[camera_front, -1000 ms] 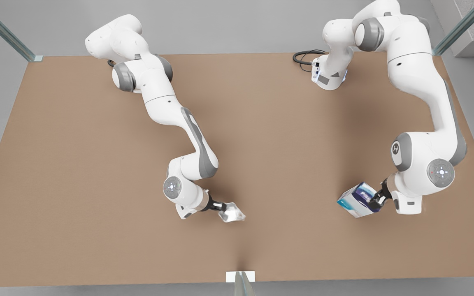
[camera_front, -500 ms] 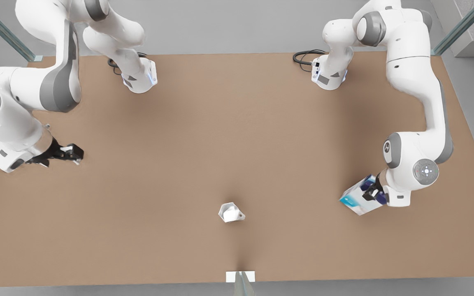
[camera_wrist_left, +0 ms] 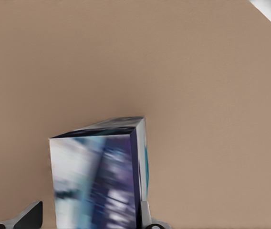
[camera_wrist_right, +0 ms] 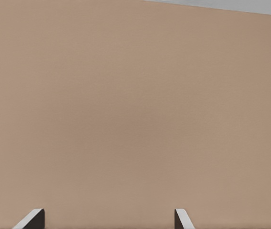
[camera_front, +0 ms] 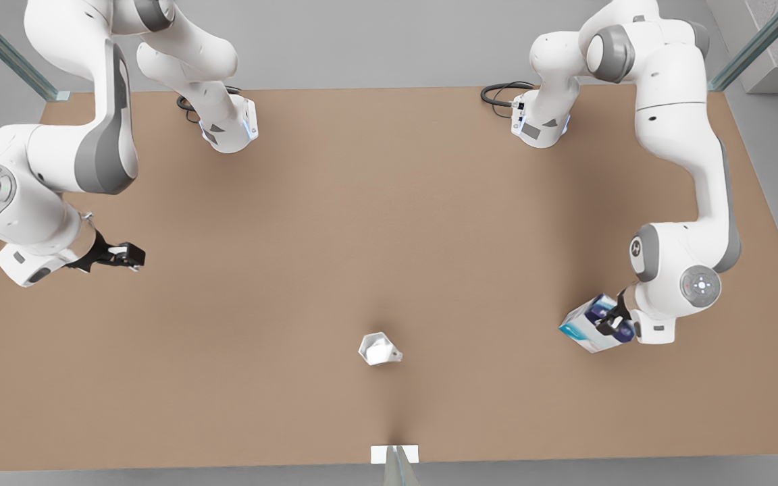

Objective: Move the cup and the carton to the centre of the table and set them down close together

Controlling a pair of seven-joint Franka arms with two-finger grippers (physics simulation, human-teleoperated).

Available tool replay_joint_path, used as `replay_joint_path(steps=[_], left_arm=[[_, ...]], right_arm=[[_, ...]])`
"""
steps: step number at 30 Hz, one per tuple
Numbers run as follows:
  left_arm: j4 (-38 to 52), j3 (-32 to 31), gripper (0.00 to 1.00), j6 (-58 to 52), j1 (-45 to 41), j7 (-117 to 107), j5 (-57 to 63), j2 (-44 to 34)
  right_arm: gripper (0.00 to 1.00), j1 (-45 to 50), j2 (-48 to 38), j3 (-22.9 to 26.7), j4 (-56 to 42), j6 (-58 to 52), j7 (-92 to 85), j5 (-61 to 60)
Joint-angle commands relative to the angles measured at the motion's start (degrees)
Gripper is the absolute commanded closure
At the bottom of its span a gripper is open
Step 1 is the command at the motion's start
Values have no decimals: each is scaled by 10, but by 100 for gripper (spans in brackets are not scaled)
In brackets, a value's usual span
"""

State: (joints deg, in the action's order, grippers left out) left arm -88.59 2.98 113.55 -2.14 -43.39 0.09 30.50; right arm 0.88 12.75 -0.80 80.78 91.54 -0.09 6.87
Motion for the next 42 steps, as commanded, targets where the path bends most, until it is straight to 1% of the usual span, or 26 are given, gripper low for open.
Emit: replay_joint_path(steps=[1,2,3,4,11,13,15,18,21,24,26,28,30,33,36,39,40,42], left_arm=[[0,0,21,1,-1,2,-3,1],[-1,0,31,5,-4,3,-3,4],[-1,0,51,5,-5,15,-3,3],[-1,0,66,6,-5,15,-2,3],[-1,-1,66,3,-6,15,-3,-2],[0,-3,66,-12,-15,4,-4,-17],[0,-5,67,-43,-33,-57,-12,-37],[6,-7,66,-80,-105,-192,-48,-51],[13,-2,66,-82,-207,-331,-80,-48],[33,-1,66,-88,-270,-432,-98,-46],[68,-1,66,-85,-309,-521,-108,-31],[80,0,66,-80,-329,-566,-109,-20],[128,-1,66,-80,-350,-627,-108,12],[192,33,66,-87,-398,-685,-127,48],[200,35,65,-78,-427,-710,-138,64],[204,35,65,-26,-444,-738,-160,75],[204,34,64,-6,-446,-740,-186,78],[203,34,64,2,-452,-739,-206,96]], right_arm=[[0,-1,0,0,0,0,0,0],[0,-2,0,0,0,0,0,-2],[0,-2,0,0,0,0,0,-2],[0,-2,0,0,0,0,0,-2],[0,-4,1,1,-1,0,0,-3],[0,-4,1,1,-3,1,0,-4],[0,-4,1,2,-5,1,0,-4],[0,-4,1,2,-5,7,1,-4],[0,-4,1,2,-5,7,0,-4],[0,-4,1,2,-5,7,1,-4],[0,-4,1,2,-5,7,1,-4],[0,-4,1,2,-5,7,1,-4],[0,-4,0,2,-6,7,0,-7],[0,-4,0,2,-5,7,0,-7],[0,-4,0,2,-6,7,0,-7],[0,-4,0,2,-6,7,0,-7],[0,-4,0,2,-6,7,0,-7],[0,-4,0,2,-5,7,0,-7]])
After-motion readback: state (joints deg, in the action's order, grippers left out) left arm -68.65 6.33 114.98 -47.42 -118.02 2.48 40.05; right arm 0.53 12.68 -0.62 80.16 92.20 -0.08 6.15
